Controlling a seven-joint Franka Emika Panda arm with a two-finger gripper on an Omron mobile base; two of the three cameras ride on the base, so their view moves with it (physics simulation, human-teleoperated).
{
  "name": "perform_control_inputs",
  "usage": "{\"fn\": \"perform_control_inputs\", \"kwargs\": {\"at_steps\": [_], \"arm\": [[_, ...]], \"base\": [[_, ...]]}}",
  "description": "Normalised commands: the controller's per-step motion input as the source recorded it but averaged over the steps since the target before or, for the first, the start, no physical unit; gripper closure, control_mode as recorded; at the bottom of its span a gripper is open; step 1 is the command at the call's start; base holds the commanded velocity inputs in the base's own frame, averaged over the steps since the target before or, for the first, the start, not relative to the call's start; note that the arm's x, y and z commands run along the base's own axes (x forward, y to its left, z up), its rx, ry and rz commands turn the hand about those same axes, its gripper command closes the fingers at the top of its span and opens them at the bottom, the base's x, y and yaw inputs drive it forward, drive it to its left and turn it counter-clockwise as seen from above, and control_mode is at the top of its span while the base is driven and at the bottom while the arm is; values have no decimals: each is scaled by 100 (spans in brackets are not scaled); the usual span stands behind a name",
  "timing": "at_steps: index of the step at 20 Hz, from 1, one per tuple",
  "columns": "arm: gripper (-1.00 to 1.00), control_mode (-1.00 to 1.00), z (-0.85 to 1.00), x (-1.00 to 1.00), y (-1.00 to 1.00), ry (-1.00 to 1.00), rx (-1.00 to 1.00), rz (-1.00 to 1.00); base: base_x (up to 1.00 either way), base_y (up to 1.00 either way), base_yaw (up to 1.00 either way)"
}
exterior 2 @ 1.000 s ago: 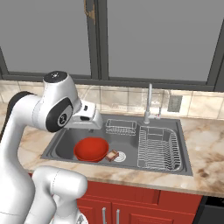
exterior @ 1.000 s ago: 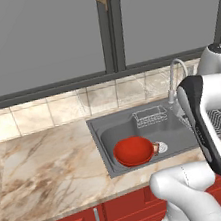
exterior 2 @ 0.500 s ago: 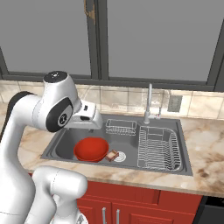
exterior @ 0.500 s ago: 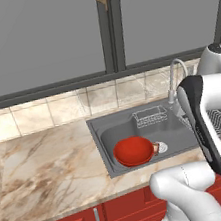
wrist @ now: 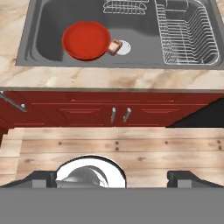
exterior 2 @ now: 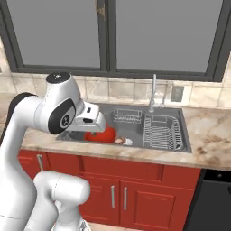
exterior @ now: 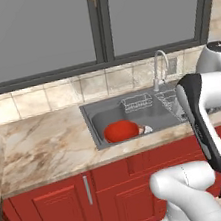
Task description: Pick the bowl and tupperware and place them in the sink. Then turn on the water.
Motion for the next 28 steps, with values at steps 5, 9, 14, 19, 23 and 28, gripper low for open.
{"fn": "perform_control_inputs", "kwargs": {"at_steps": [5,9,14,19,23,28], "arm": [[-100,100,0,0,0,0,0,0],[-100,100,0,0,0,0,0,0],[-100,100,0,0,0,0,0,0],[-100,100,0,0,0,0,0,0],[-100,100,0,0,0,0,0,0],[-100,100,0,0,0,0,0,0]], "base": [[-100,-34,-1],[-62,-16,-45],[-23,0,-85],[-15,0,-89],[-8,0,-93],[-1,2,-95]]}}
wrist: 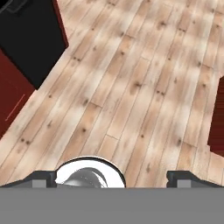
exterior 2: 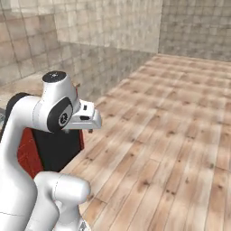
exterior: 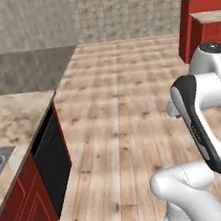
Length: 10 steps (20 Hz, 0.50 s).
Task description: Pick the bowl and tupperware and place them in the sink. Then turn on the water.
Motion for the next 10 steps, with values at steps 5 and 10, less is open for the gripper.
{"fn": "perform_control_inputs", "kwargs": {"at_steps": [5,10], "arm": [[-100,100,0,0,0,0,0,0],[-100,100,0,0,0,0,0,0]], "base": [[0,9,-94],[34,76,-59]]}}
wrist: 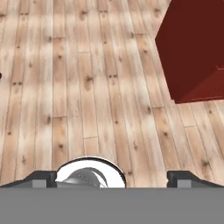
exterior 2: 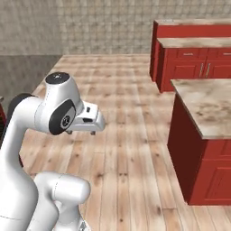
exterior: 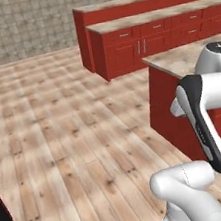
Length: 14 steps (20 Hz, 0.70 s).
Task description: Pick the bowl and tupperware and place them in the sink. Then turn on the water.
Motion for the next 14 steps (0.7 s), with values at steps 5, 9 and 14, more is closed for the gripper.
{"fn": "perform_control_inputs", "kwargs": {"at_steps": [5,9,14], "arm": [[-100,100,0,0,0,0,0,0],[-100,100,0,0,0,0,0,0],[-100,100,0,0,0,0,0,0]], "base": [[95,93,-19],[99,93,-18],[100,93,-17]]}}
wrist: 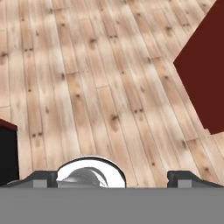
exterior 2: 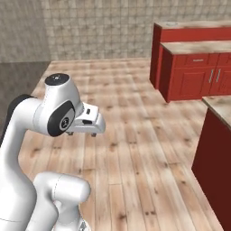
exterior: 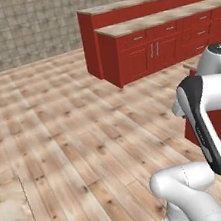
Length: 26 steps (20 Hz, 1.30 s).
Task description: Pick the bowl and tupperware and place them in the sink. Then turn on the water.
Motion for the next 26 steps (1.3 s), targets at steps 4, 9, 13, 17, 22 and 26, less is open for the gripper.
{"fn": "perform_control_inputs", "kwargs": {"at_steps": [4,9,13,17,22,26], "arm": [[-100,100,0,0,0,0,0,0],[-100,100,0,0,0,0,0,0],[-100,100,0,0,0,0,0,0],[-100,100,0,0,0,0,0,0],[-100,100,0,0,0,0,0,0],[-100,100,0,0,0,0,0,0]], "base": [[100,88,-18],[100,91,-16],[100,91,-16],[100,89,-17],[100,79,-11],[100,59,-2]]}}
